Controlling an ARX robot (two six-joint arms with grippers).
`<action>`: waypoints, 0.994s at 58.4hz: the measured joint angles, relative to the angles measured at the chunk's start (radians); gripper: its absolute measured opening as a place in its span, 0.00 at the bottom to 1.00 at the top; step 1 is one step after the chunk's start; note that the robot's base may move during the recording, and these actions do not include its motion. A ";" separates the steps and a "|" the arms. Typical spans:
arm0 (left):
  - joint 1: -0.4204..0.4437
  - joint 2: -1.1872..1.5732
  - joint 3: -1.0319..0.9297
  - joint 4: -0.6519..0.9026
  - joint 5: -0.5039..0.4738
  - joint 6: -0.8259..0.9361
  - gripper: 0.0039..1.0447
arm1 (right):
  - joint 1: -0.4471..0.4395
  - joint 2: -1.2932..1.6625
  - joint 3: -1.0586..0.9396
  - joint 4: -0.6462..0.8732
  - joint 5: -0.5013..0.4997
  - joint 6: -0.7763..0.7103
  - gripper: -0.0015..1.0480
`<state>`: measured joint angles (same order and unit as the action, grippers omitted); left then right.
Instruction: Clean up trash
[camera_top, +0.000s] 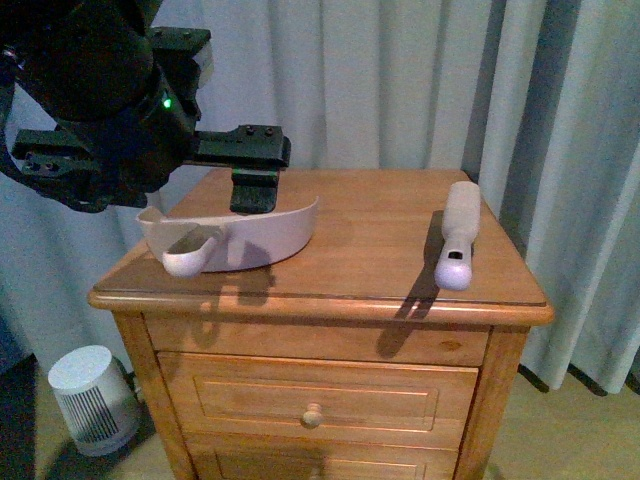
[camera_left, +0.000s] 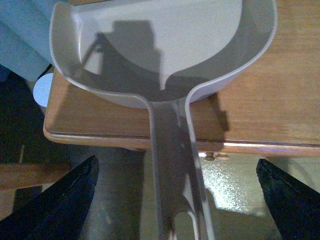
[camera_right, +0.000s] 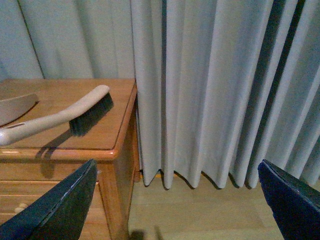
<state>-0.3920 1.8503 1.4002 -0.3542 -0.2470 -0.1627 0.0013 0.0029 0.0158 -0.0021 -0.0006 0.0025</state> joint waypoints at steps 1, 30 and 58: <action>0.000 0.005 -0.002 0.004 -0.002 0.000 0.93 | 0.000 0.000 0.000 0.000 0.000 0.000 0.93; 0.022 0.085 -0.016 0.047 -0.003 -0.003 0.93 | 0.000 0.000 0.000 0.000 0.000 0.000 0.93; 0.036 0.098 -0.016 0.071 -0.005 0.024 0.51 | 0.000 0.000 0.000 0.000 0.000 0.000 0.93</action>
<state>-0.3557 1.9488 1.3838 -0.2836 -0.2516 -0.1387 0.0013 0.0029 0.0158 -0.0021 -0.0006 0.0025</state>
